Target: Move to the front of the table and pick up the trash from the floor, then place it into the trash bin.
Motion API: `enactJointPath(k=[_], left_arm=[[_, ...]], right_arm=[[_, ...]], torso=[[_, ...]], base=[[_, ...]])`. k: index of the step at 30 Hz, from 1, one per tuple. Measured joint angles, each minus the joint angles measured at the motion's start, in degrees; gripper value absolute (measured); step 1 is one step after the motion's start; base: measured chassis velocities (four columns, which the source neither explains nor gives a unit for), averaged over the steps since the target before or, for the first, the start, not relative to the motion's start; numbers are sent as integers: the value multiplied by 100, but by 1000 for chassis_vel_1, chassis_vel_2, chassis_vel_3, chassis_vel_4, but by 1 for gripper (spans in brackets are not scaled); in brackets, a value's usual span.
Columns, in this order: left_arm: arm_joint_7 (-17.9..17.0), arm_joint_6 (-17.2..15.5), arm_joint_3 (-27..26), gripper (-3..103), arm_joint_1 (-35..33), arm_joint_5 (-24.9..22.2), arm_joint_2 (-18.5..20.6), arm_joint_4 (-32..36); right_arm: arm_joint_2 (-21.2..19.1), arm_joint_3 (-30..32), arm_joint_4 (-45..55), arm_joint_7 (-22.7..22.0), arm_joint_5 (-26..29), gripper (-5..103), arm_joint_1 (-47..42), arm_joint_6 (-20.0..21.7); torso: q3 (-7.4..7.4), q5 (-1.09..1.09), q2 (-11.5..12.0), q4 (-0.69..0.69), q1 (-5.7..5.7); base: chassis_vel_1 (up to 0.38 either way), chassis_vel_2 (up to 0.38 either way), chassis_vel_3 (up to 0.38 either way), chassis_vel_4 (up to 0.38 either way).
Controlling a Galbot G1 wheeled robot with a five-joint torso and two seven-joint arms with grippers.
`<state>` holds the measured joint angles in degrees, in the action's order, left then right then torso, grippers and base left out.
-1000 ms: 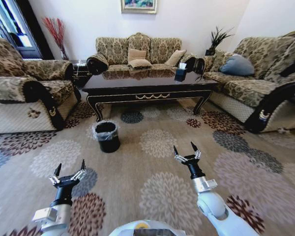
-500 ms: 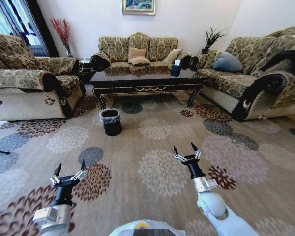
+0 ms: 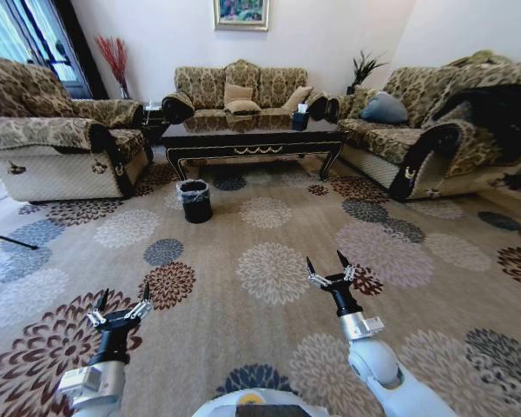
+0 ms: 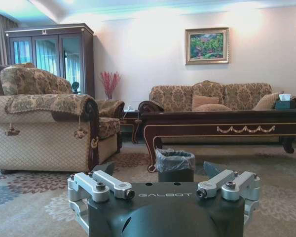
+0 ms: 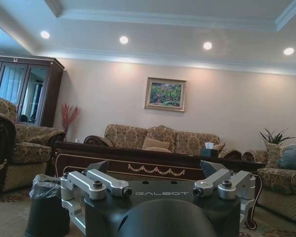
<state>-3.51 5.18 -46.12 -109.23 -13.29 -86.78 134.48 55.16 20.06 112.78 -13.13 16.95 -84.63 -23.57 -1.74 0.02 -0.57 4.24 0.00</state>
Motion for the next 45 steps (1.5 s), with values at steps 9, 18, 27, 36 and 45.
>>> enactJointPath(k=[9, 18, 27, 36, 45], left_arm=[[-2, 0, -3, 100, 1, 0, 2, 0], [-1, 0, -2, 100, 1, 0, 2, 0], [-2, -1, -2, 100, 0, 0, 1, 0], [-4, -1, -2, 100, -1, 0, 1, 0], [-4, -1, -2, 100, 0, 1, 1, 0]], right_arm=[[1, 0, 1, 1, 0, 100, 3, 0], [1, 0, 1, 1, 0, 100, 1, 0], [1, -1, 0, 1, 0, 100, 1, -1], [1, -2, 0, 2, 0, 100, 1, 0], [1, -1, 1, 2, 0, 100, 1, -1]], torso=[[-1, -4, 0, -2, 1], [0, -3, 0, -1, 1], [2, -5, 0, -1, 0], [0, -1, 0, -1, 0], [0, -3, 0, -1, 0]], base=[[-4, 41, 19, -39], [5, 0, -6, 1], [167, -11, -148, 22], [49, -8, -42, 2], [-11, 0, 12, -2]])
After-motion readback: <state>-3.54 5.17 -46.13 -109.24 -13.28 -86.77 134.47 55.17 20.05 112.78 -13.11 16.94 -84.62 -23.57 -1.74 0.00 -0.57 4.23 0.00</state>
